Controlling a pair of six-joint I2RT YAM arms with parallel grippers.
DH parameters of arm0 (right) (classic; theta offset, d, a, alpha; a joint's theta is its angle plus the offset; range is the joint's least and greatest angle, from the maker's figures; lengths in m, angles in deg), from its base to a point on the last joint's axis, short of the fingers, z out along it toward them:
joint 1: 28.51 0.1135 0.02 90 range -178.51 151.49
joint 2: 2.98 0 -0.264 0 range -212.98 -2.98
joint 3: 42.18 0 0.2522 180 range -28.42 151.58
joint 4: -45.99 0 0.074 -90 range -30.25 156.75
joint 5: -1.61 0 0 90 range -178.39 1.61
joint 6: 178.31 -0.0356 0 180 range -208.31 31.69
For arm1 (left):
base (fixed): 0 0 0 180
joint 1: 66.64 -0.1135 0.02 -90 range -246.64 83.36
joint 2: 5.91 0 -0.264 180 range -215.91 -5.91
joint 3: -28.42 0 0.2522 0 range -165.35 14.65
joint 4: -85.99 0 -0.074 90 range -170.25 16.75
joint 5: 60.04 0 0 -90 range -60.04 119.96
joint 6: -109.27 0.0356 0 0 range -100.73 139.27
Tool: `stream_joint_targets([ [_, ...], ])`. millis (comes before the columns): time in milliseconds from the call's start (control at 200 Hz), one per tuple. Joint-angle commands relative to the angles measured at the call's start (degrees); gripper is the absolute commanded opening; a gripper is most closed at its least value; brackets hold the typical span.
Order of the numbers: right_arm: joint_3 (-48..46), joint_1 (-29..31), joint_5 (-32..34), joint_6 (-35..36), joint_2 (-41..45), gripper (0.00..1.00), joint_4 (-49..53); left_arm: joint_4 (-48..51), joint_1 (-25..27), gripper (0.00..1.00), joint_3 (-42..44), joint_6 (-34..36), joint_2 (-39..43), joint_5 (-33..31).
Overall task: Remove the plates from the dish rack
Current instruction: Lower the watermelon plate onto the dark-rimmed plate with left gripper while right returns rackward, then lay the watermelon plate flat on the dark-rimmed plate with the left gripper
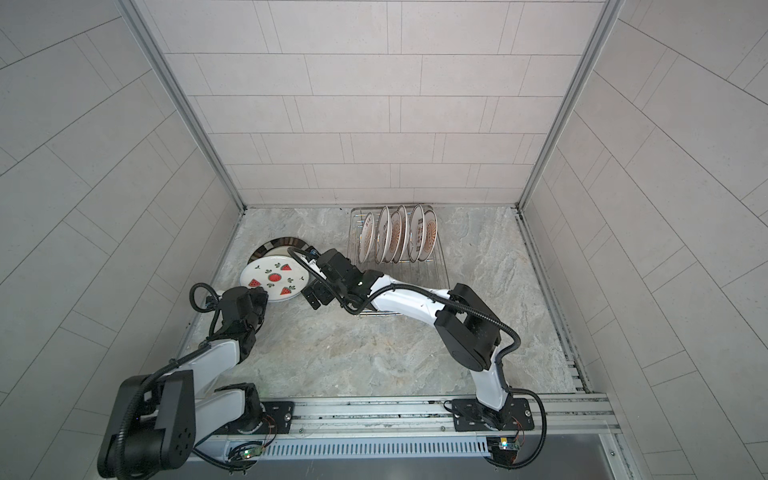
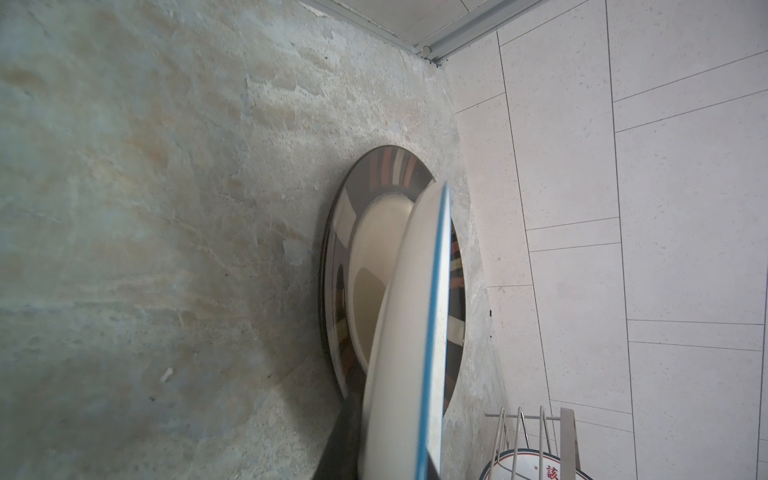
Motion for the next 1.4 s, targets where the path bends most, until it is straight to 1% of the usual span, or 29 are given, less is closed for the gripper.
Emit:
stream_joint_targets([
  [0,-0.35,0.25,1.68,0.51,0.39,1.00,-0.04,-7.21,-0.37,0.09,-4.22,-0.41,-1.58,-1.00],
  [100,-0.52,0.25,2.17,0.51,0.37,1.00,0.19,-7.61,-0.44,0.14,-4.72,-0.37,-3.32,-0.80],
  [375,-0.18,0.25,2.26,0.59,0.13,1.00,0.69,-7.64,-0.50,0.16,-6.08,0.53,-7.09,-0.66],
  [545,-0.09,0.25,2.26,0.57,0.22,0.99,0.88,-7.21,-0.56,0.20,-6.57,0.95,-8.71,-2.53],
  [831,0.24,0.25,2.35,0.59,0.04,1.00,1.13,-8.74,-0.79,0.22,-8.19,1.21,-13.74,-1.39],
  [1046,0.70,0.25,2.18,0.57,-0.36,1.00,1.50,-5.31,-0.77,0.27,-9.77,2.86,-14.63,-3.23],
  [1081,0.78,0.25,2.18,0.64,-0.46,1.00,1.50,-4.13,-0.75,0.30,-10.31,3.57,-14.45,-3.74],
  [1161,0.88,0.25,2.16,0.57,-0.66,1.00,1.59,-1.95,-0.74,0.30,-11.07,4.27,-14.17,-4.28],
  [1301,1.13,0.25,2.09,0.51,-0.75,1.00,1.72,-1.69,-0.72,0.32,-11.35,4.47,-14.96,-5.32],
  [1346,1.30,0.25,1.84,0.43,-0.95,1.00,1.77,-1.88,-0.76,0.36,-11.51,4.56,-15.50,-5.46],
  [1396,1.57,0.25,1.41,0.56,-1.25,1.00,1.98,-1.74,-0.75,0.37,-11.71,4.56,-15.97,-5.63],
])
